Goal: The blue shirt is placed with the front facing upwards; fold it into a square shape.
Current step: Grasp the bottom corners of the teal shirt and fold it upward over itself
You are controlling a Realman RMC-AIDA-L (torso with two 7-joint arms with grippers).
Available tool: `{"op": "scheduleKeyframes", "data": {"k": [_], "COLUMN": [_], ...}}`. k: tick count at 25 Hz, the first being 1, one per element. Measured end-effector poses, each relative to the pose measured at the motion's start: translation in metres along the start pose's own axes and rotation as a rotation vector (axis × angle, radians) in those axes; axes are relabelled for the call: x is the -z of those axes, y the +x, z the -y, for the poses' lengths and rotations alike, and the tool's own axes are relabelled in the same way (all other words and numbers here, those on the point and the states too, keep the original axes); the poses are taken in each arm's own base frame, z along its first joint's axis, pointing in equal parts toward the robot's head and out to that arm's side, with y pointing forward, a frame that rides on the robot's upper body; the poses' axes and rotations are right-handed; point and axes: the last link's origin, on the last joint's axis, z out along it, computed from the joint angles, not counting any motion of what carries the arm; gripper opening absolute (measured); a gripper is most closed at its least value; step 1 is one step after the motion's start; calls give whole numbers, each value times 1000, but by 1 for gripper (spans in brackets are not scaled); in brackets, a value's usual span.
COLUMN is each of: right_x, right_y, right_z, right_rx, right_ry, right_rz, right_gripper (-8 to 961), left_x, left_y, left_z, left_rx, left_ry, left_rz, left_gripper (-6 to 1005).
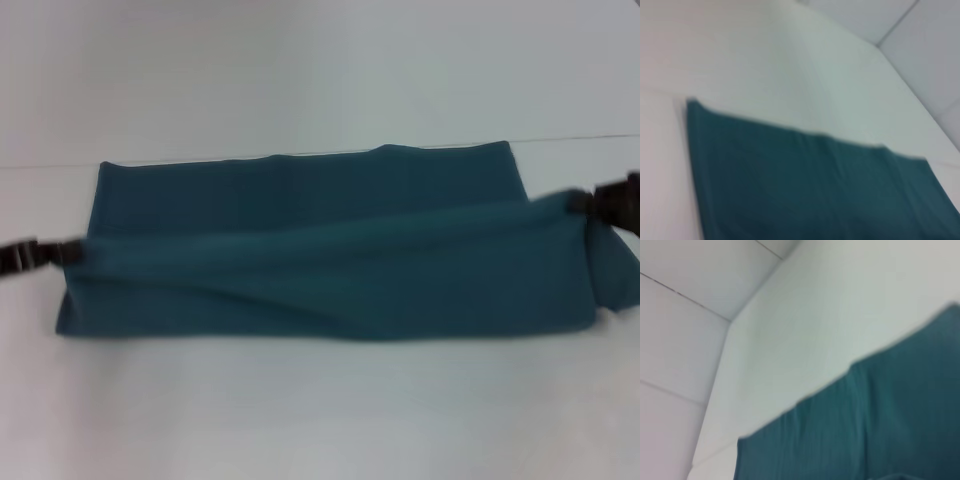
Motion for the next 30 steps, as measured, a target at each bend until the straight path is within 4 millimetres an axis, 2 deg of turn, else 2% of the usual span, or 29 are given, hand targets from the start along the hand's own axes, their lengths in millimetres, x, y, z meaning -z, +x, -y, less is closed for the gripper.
{"op": "scheduleKeyframes", "data": {"k": [4,6,11,19,22,30], "right_x": [-19,-22,-36,-47,-49,-72], "right_y": [-15,-18,-27,-41,-45,-42], "right_z": [-11,-12,-13,-16,-18,-18], "right_rx": [30,34,48,64,72,72], "right_ry": [3,9,31,45,47,67], "right_rz": [59,73,134,222,246,297], "right_gripper": [31,31,32,31,31,31], "left_x": [-21,-24,-54,-66,-74,-94], "left_y": [32,36,56,78,82,75], "left_z": [-4,-4,-9,-17,-20,-27], "left_rx": [-55,-61,-108,-185,-230,-303], "left_ry": [75,87,154,213,255,323], "left_rz": [-92,-103,-162,-225,-250,-293], "left_gripper": [62,62,62,62,62,62]}}
